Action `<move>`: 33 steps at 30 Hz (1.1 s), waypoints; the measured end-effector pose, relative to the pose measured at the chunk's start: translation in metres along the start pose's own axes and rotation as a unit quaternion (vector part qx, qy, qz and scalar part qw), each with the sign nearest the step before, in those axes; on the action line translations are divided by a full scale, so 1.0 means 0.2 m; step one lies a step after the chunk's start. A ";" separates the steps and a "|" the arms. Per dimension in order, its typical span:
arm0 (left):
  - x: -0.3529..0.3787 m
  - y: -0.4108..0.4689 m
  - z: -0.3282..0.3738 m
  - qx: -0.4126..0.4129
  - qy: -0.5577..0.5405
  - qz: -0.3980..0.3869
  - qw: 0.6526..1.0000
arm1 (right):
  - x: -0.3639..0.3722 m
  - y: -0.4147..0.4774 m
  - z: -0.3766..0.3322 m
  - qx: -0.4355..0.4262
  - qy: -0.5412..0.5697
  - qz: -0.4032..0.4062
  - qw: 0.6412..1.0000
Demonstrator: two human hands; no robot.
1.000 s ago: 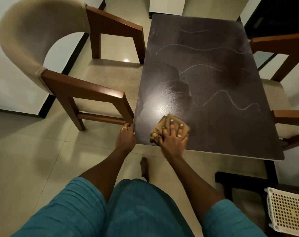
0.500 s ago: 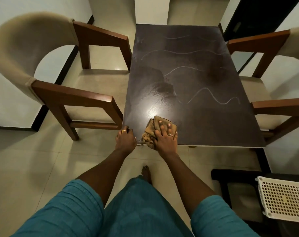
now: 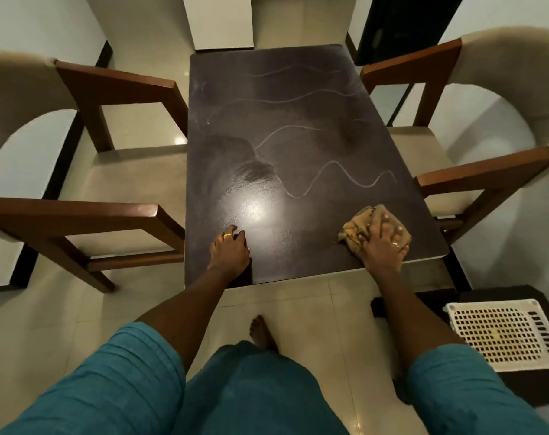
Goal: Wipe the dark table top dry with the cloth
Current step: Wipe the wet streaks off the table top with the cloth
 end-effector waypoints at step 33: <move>-0.04 0.07 0.06 -0.044 -0.138 0.004 0.990 | 0.24 0.04 -0.82 -0.242 -0.104 -0.054 0.963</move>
Point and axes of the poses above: each hand's wrist, its own y-axis towards the middle knuckle, its own x-axis out of the palm, z = x × y, the point moved 10 cm from there along y, towards the middle knuckle, and after that the axes turned 7 degrees about -x, right-handed, at the moved point
